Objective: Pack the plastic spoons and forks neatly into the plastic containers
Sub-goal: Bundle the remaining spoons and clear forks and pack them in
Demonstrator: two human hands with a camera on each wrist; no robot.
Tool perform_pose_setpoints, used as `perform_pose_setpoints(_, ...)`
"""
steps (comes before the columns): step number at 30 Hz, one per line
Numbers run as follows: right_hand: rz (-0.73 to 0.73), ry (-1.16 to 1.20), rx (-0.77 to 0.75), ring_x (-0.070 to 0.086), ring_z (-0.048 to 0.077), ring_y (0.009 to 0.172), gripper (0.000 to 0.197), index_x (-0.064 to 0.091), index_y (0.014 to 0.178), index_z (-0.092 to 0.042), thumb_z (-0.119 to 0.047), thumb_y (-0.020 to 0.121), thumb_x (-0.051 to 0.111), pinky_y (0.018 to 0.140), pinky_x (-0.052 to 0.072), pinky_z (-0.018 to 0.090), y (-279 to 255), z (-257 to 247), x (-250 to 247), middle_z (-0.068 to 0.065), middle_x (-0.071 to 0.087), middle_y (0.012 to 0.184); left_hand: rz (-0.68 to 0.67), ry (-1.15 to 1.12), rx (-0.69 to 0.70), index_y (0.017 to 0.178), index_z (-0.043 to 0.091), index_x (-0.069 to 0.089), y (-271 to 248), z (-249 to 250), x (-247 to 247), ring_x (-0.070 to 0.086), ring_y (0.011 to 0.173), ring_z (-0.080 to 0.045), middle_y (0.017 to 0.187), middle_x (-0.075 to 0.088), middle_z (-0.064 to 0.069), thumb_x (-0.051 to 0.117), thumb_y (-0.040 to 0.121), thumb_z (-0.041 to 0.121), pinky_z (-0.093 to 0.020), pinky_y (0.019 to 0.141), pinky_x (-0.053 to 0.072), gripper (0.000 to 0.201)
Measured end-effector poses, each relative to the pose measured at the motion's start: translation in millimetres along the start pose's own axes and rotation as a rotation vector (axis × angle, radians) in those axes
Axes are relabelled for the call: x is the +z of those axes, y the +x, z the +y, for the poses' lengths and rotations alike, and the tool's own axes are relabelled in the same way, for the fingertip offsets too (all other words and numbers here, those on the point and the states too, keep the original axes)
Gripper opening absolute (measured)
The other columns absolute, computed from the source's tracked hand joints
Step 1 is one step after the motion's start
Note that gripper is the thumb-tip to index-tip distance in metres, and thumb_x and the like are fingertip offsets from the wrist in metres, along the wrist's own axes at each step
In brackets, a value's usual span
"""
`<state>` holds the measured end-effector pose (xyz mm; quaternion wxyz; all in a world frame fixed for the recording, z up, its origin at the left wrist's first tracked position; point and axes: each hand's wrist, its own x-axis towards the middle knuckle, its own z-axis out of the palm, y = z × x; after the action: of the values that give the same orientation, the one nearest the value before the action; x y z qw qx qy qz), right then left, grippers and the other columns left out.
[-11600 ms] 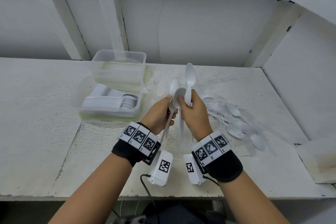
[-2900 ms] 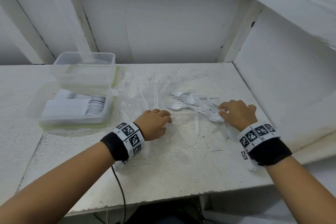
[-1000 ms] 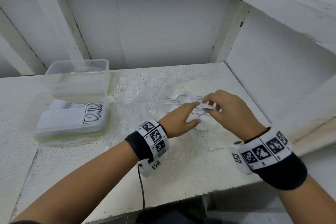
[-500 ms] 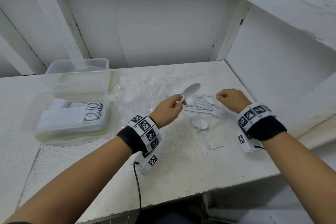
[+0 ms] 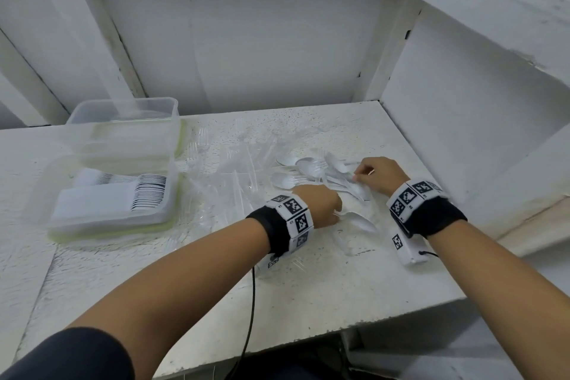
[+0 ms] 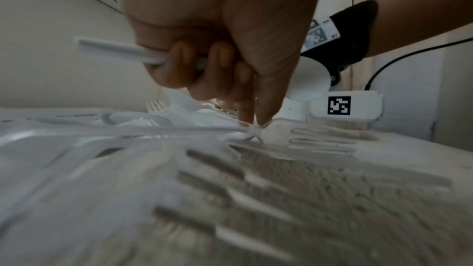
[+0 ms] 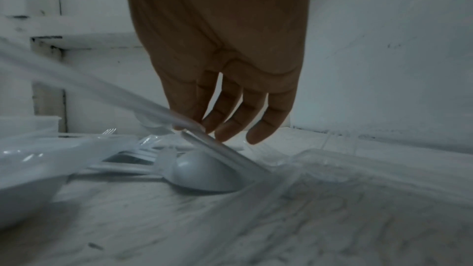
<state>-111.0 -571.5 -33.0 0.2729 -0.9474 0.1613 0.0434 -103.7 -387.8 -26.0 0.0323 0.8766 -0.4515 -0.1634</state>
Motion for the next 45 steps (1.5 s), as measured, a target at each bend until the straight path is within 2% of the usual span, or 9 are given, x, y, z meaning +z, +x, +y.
perform_pose_setpoints(9,0.089,0.147,0.030,0.058,0.017,0.082,0.015,0.058,0.069,-0.018,-0.013,0.080,0.066,0.077,0.046,0.029,-1.3,2.2,-4.4,0.002,0.065,0.084,-0.053,0.239,0.021,0.082,0.012,0.050,1.8,8.0,-4.2,0.051,0.070,-0.021,0.062,0.039,0.002,0.048,0.093,0.030,-0.025,0.056,0.038,0.021)
perform_pose_setpoints(15,0.093,0.173,0.012,0.055,0.016,0.086,0.004,0.061,0.084,-0.013,-0.015,0.084,0.065,0.078,0.041,0.026,1.9,7.4,-8.3,0.003,0.062,0.087,-0.019,0.248,0.006,0.120,0.012,0.048,2.8,7.9,2.2,0.045,0.067,-0.021,0.063,0.033,0.002,0.043,0.095,0.023,-0.027,0.050,0.031,0.027)
perform_pose_setpoints(20,0.139,0.219,0.017,0.055,0.015,0.087,0.005,0.060,0.087,-0.014,-0.017,0.085,0.064,0.081,0.043,0.027,3.4,8.1,-7.5,0.002,0.061,0.088,0.052,0.205,-0.031,0.130,0.010,0.032,2.7,15.2,3.9,0.032,0.047,-0.016,0.058,0.035,0.003,0.048,0.093,0.024,-0.025,0.044,0.021,0.042)
perform_pose_setpoints(26,0.141,0.236,0.026,0.057,0.019,0.087,0.004,0.060,0.088,-0.014,-0.016,0.086,0.063,0.085,0.045,0.032,0.7,8.8,-4.9,0.004,0.061,0.087,0.005,0.232,-0.029,0.116,0.011,0.051,8.4,12.4,-3.4,0.048,0.067,-0.021,0.068,0.046,0.001,0.042,0.095,0.015,-0.024,0.045,0.022,0.022)
perform_pose_setpoints(30,0.175,0.282,0.019,0.059,0.015,0.075,0.003,0.056,0.091,-0.012,-0.015,0.090,0.057,0.071,0.044,0.021,-1.7,6.7,-6.7,0.005,0.063,0.083,-0.017,0.274,-0.009,0.102,0.010,0.057,8.3,16.2,-5.7,0.048,0.070,-0.022,0.063,0.034,0.002,0.043,0.093,0.006,-0.025,0.046,0.024,0.017)
perform_pose_setpoints(35,0.186,0.263,0.059,0.052,0.020,0.074,0.004,0.045,0.098,-0.014,-0.017,0.096,0.044,0.065,0.041,0.028,1.1,5.0,-10.3,0.005,0.055,0.081,0.203,0.005,0.029,0.107,0.010,0.053,3.6,10.3,-10.8,0.055,0.078,-0.026,0.088,0.058,-0.007,0.036,0.096,0.017,-0.029,0.059,0.035,0.021)
perform_pose_setpoints(39,0.039,0.028,0.042,0.050,0.023,0.086,0.011,0.050,0.100,-0.009,-0.018,0.094,0.048,0.069,0.035,0.028,-0.6,2.1,-7.5,0.007,0.053,0.089,0.377,-0.333,0.028,0.109,0.010,0.051,-2.5,-2.0,-28.1,0.053,0.080,-0.025,0.101,0.050,-0.008,0.037,0.099,0.021,-0.031,0.068,0.044,0.020)
perform_pose_setpoints(42,-0.045,-0.165,0.069,0.056,0.027,0.094,0.020,0.059,0.085,-0.003,-0.019,0.093,0.049,0.072,0.034,0.026,-1.2,0.2,0.0,0.015,0.060,0.097,0.448,-0.649,-0.034,0.093,0.012,0.042,-9.2,-13.1,-47.4,0.047,0.071,-0.013,0.093,0.048,-0.006,0.037,0.100,0.019,-0.013,0.060,0.040,0.011)
perform_pose_setpoints(45,-0.049,-0.184,0.137,0.055,0.025,0.082,0.022,0.058,0.077,-0.005,-0.019,0.092,0.049,0.068,0.036,0.026,-1.8,-1.2,5.3,0.014,0.060,0.087,0.503,-1.006,-0.140,0.119,0.009,0.043,-18.0,-24.9,-59.9,0.055,0.099,-0.023,0.118,0.054,-0.011,0.031,0.102,0.017,-0.024,0.078,0.050,0.022)
